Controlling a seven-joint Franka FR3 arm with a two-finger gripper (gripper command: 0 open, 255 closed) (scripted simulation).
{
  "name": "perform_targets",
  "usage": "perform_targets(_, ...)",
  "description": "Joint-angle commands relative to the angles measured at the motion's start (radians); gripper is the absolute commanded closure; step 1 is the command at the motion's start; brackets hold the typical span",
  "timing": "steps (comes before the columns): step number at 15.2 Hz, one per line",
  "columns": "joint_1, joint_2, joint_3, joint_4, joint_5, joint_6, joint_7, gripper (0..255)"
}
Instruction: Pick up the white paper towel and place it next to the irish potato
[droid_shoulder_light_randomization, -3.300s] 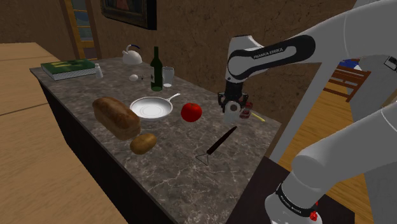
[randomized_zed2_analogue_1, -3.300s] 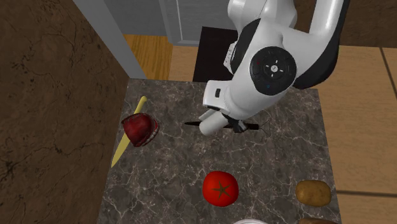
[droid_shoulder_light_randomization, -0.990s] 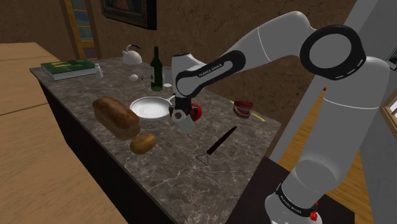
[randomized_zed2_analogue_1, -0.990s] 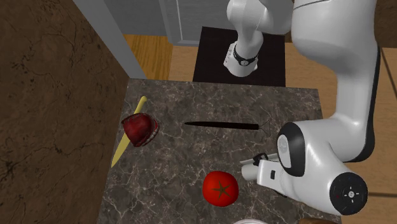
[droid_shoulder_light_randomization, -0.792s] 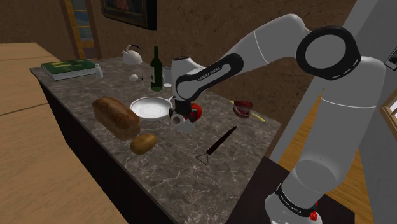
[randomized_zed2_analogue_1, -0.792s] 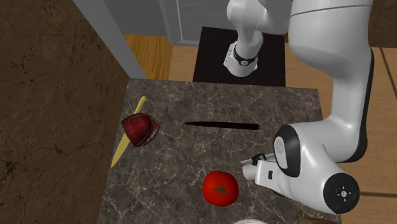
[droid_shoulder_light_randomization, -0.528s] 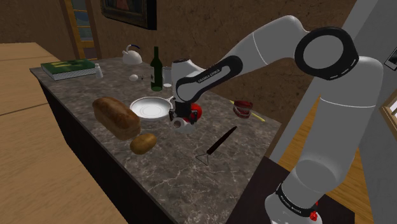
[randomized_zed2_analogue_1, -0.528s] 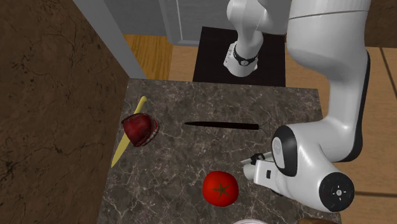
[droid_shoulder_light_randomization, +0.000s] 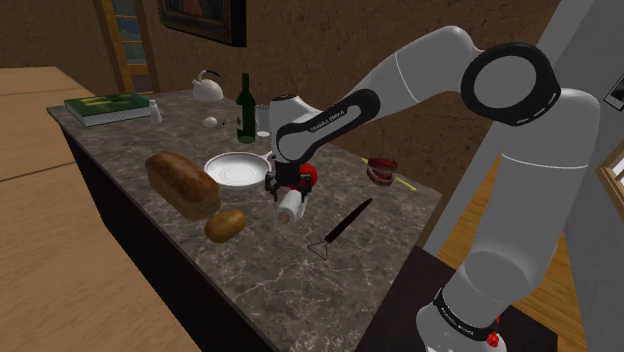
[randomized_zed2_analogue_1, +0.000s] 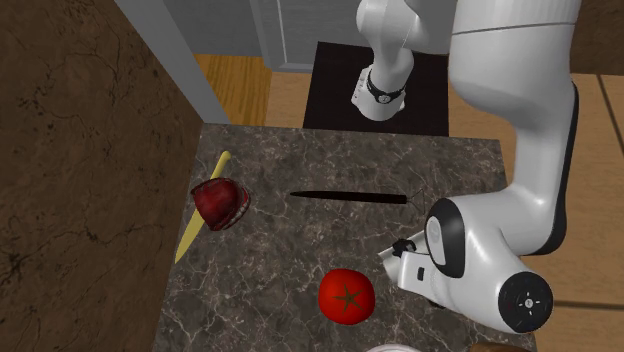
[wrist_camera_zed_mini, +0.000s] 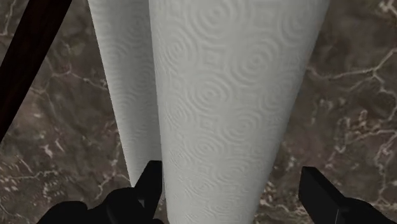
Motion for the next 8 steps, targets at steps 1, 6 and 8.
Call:
perform_targets(1, 0.0, 0.001, 0.0, 0.0, 0.0, 0.003, 0.0, 0)
perform_targets(6, -0.003, -0.049, 0.01, 0.044, 0.027, -0.086, -0.018, 0)
perform_targets(8, -0.003, -0.059, 0.012, 0.058, 0.033, -0.111, -0.022, 0)
